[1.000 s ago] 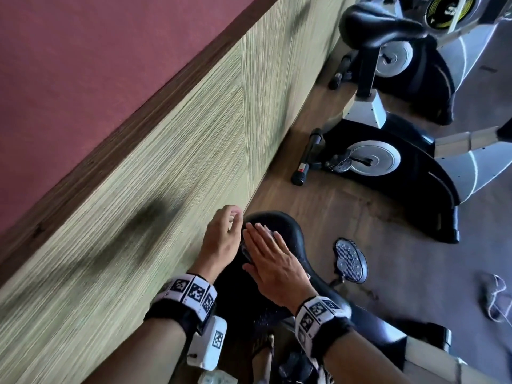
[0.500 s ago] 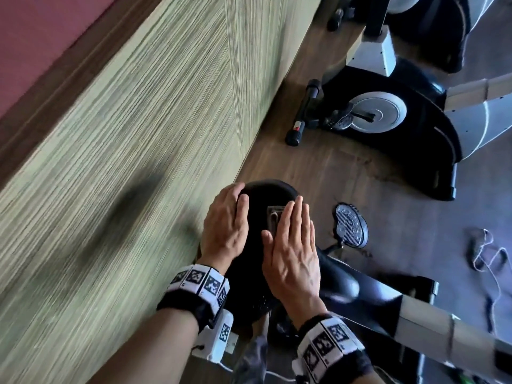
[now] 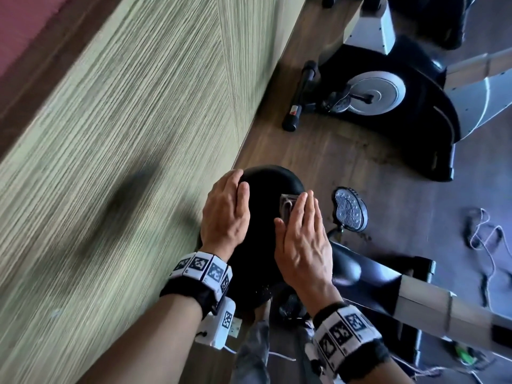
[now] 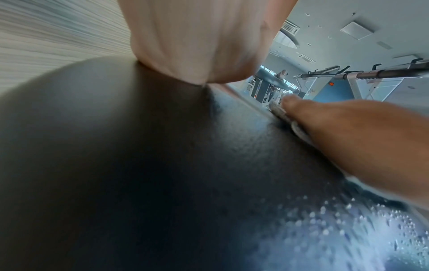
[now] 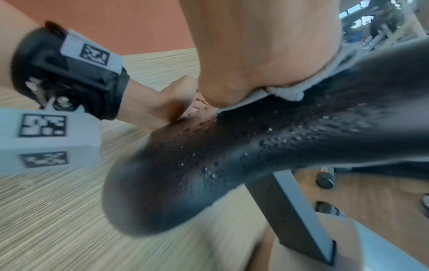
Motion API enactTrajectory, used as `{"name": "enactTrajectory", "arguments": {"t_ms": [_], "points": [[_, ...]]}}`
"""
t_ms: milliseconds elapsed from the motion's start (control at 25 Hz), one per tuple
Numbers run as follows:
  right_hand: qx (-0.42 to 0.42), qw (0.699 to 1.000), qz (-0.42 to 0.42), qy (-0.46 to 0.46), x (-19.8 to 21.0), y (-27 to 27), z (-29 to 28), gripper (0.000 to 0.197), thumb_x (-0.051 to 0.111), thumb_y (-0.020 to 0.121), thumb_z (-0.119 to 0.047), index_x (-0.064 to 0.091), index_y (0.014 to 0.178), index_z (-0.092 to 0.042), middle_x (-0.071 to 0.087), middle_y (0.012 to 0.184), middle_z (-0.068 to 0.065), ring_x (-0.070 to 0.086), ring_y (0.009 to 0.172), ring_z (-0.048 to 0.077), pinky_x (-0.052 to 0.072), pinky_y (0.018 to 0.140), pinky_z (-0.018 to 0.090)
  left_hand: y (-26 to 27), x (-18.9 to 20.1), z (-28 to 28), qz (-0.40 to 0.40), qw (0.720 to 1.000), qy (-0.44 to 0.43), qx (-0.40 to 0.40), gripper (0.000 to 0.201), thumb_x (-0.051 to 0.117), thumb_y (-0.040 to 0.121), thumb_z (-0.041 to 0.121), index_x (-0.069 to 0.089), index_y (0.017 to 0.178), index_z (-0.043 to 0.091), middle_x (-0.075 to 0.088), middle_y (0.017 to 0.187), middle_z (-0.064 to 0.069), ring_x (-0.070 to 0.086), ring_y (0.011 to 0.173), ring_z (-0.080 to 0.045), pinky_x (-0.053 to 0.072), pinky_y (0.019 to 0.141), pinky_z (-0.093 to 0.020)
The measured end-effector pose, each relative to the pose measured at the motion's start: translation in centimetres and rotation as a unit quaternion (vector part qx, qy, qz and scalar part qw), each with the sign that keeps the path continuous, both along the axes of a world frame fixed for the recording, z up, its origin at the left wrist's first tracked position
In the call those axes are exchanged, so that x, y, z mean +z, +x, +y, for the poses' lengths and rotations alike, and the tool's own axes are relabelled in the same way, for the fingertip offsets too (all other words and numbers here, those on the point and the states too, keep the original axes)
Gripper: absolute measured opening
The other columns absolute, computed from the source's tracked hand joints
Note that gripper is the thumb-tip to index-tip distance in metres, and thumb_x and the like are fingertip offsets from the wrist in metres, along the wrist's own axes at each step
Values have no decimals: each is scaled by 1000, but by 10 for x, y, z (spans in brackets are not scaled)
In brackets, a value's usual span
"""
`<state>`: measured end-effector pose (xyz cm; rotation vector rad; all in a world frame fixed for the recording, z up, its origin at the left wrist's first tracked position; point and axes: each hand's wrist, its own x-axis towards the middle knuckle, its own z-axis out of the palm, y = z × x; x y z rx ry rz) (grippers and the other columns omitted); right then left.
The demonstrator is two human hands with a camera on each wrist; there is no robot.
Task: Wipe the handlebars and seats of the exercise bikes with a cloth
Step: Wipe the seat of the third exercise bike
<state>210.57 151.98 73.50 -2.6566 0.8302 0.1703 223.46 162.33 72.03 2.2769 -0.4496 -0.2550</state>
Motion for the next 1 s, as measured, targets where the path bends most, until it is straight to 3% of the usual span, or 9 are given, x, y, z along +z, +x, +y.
{"name": "enactTrajectory", "arguments": {"t_ms": [160, 240, 400, 520, 640, 720, 760, 880, 1000], "points": [[-77, 995, 14, 67, 3, 62, -8, 74, 23, 109, -45, 9, 157, 9, 21, 162, 32, 19, 153, 40, 16, 127, 43, 2, -6, 0, -26, 1000, 2, -10, 67, 23, 102, 51, 56, 141, 7, 58, 144, -11, 53, 133, -26, 42, 111, -44], [-55, 996, 6, 69, 1, 73, -15, 74, 24, 110, -44, 8, 157, 10, 21, 162, 32, 20, 152, 41, 18, 126, 44, 3, -8, -1, -30, 999, 12, -13, 66, 24, 102, 49, 55, 141, 7, 58, 144, -10, 53, 132, -26, 43, 111, -44], [-40, 999, 11, 31, 9, 0, -12, 73, 20, 108, -51, 21, 157, 3, 38, 157, 24, 41, 141, 37, 38, 114, 44, 2, -7, -2, -37, 999, 27, -11, 63, 23, 102, 48, 55, 142, 11, 58, 144, -5, 53, 131, -22, 41, 111, -39], [-44, 998, 45, -10, 4, -34, -9, 73, 23, 107, -50, 39, 147, 8, 54, 142, 27, 50, 134, 42, 41, 112, 50, 1, -8, -2, -33, 999, 40, -7, 63, 23, 102, 48, 53, 143, 13, 56, 146, -3, 50, 133, -20, 39, 113, -37], [-97, 992, 49, 64, 1, 15, -17, 75, 17, 108, -52, 26, 155, 6, 45, 151, 27, 37, 146, 40, 30, 119, 48, 2, -7, -3, -47, 998, 37, -15, 62, 24, 101, 46, 55, 141, 10, 58, 144, -6, 53, 131, -23, 41, 110, -40], [-82, 990, 25, 113, -2, 38, -24, 79, 18, 106, -56, 15, 158, 3, 39, 155, 26, 38, 145, 37, 31, 117, 45, 3, -9, -3, -56, 998, 29, -10, 59, 26, 101, 43, 57, 138, 8, 60, 141, -8, 55, 129, -25, 43, 109, -42], [-66, 992, 17, 102, -1, 32, -25, 78, 19, 106, -57, 17, 158, 2, 42, 153, 25, 43, 141, 36, 35, 114, 44, 4, -10, -2, -56, 998, 27, -9, 58, 27, 101, 41, 57, 138, 8, 60, 140, -8, 55, 128, -25, 42, 109, -42], [-23, 999, -24, -25, 2, -35, -27, 66, 24, 108, -52, 45, 145, -1, 63, 131, 16, 62, 117, 34, 47, 100, 42, 2, -9, -2, -47, 998, 30, -10, 54, 30, 103, 38, 56, 140, 9, 59, 142, -7, 53, 131, -24, 39, 113, -40], [-32, 997, -27, -69, -2, -65, -31, 55, 27, 108, -46, 60, 126, -6, 68, 113, 13, 64, 104, 34, 46, 95, 41, 1, -7, -2, -49, 998, 35, -6, 56, 29, 102, 39, 56, 139, 9, 59, 142, -7, 53, 131, -25, 39, 112, -41]]}}
